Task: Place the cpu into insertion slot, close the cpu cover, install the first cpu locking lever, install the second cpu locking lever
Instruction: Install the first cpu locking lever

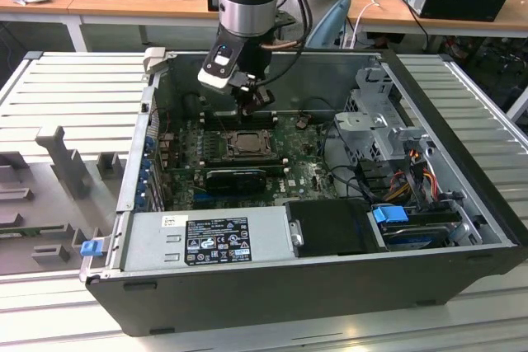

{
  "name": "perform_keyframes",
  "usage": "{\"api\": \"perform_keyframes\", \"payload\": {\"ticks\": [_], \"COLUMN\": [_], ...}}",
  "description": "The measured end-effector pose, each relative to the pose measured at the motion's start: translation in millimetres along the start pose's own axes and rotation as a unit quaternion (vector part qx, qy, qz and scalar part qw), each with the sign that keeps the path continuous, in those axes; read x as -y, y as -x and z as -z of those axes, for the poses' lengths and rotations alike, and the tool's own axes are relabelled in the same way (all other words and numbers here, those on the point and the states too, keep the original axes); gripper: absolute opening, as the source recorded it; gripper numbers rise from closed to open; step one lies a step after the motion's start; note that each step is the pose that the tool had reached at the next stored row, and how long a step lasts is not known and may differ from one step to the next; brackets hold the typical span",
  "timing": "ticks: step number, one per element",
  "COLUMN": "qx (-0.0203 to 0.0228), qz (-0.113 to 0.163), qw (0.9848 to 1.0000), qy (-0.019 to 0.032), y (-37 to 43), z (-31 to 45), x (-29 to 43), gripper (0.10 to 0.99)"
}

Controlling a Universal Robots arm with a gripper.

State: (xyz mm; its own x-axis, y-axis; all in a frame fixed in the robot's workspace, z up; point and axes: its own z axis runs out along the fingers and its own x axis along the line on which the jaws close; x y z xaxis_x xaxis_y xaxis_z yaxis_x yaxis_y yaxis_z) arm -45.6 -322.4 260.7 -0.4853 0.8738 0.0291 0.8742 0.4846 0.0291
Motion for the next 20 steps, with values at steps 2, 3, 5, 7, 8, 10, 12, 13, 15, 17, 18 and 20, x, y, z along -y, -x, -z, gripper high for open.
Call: {"api": "perform_keyframes", "payload": {"ticks": [2,3,5,7,8,10,12,13,15,17,18,20], "qx": [-0.0013,-0.0018,-0.0028,-0.0034,-0.0037,-0.0042,-0.0050,-0.0054,-0.0060,-0.0065,-0.0069,-0.0078], "qz": [0.049,0.066,0.102,0.125,0.134,0.153,0.179,0.192,0.212,0.232,0.246,0.275], "qw": [0.9988,0.9978,0.9948,0.9922,0.9910,0.9883,0.9839,0.9813,0.9772,0.9726,0.9691,0.9615], "qy": [-0.0015,-0.0020,-0.0031,-0.0038,-0.0040,-0.0046,-0.0053,-0.0057,-0.0063,-0.0069,-0.0073,-0.0081], "y": [0.0,0.0,0.0,0.1,0.1,0.1,0.1,0.1,0.1,0.1,0.1,0.1], "z": [-0.1,-0.5,-1.2,-1.6,-1.8,-2.0,-2.4,-2.6,-2.9,-3.1,-3.3,-3.8], "x": [0.0,0.0,0.0,0.1,0.1,0.1,0.1,0.1,0.1,0.1,0.1,0.1], "gripper": [0.106,0.106,0.106,0.106,0.106,0.106,0.106,0.106,0.106,0.106,0.106,0.106]}}
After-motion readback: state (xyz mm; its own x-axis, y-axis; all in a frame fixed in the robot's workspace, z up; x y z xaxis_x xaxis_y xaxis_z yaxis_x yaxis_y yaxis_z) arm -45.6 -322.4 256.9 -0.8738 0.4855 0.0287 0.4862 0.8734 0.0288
